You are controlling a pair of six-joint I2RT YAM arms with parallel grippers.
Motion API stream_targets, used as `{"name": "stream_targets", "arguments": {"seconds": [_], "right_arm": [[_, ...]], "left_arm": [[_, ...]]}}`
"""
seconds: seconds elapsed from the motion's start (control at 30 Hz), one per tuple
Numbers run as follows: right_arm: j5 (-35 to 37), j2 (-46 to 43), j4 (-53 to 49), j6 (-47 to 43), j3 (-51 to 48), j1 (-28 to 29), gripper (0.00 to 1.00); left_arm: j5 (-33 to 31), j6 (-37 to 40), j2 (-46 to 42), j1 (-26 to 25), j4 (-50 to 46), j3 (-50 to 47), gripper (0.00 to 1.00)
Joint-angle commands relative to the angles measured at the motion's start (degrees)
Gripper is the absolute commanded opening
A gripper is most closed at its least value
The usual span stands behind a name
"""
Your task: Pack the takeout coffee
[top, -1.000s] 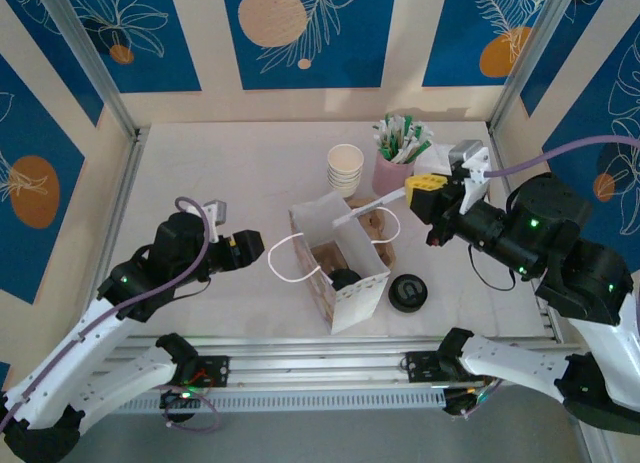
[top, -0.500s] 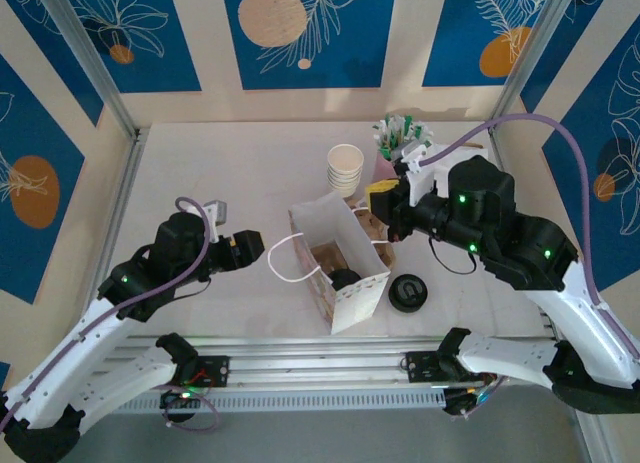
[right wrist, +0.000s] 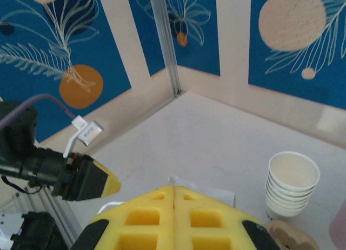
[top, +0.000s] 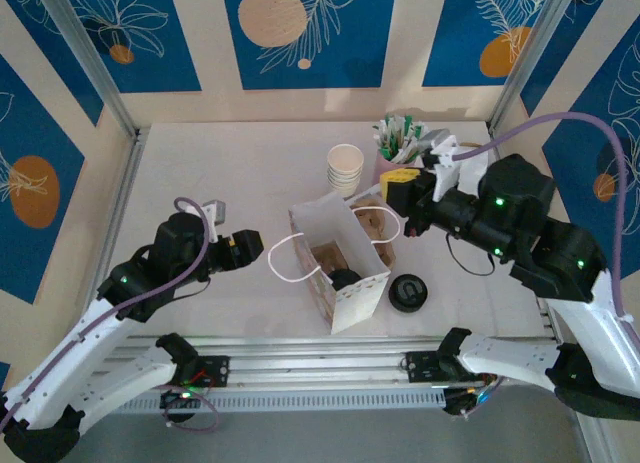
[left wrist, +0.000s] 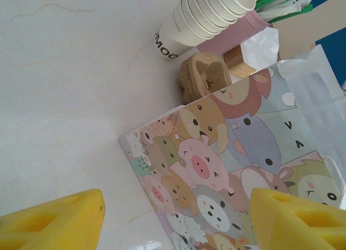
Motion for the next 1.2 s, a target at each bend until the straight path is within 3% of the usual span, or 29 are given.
{"name": "stream_targets", "arguments": {"seconds": [0.0,0.53,0.63,0.7,0.97,1.07,1.17], "right_arm": [[1.3,-1.2,0.7,-0.4,2.1,0.2,0.0],[-4.3,2.0,-0.6,1.9,-6.6,0.4,0.0],[-4.7,4.1,-1.4,1.7,-7.4,0.3,0.11],[-2.8,5.6,-2.8,1.7,-6.7,0.4,0.34],[4.1,5.2,-0.4,-0.9,-5.7,-1.1,0.35],[7.0,4.3,0.5,-0.5,-6.6,-4.5,0.35],[7.0,2.5,2.0,2.5,-8.6,-11.5,0.35]], "left_arm": [[-0.9,0.1,-1.0,-0.4,-1.8,0.9,0.71],[-1.2,-0.1,-1.3,-0.5,-1.8,0.4,0.71],[-1.2,-0.1,-1.3,-0.5,-1.9,0.3,0.71],[-1.2,-0.2,-1.3,-0.4,-2.3,0.5,0.71],[-2.6,0.1,-2.6,-0.5,-3.2,0.1,0.71],[-2.7,0.3,-2.3,-0.5,-3.0,-0.1,0.71],[-3.1,0.8,-1.8,-0.5,-3.1,0.1,0.72]]}}
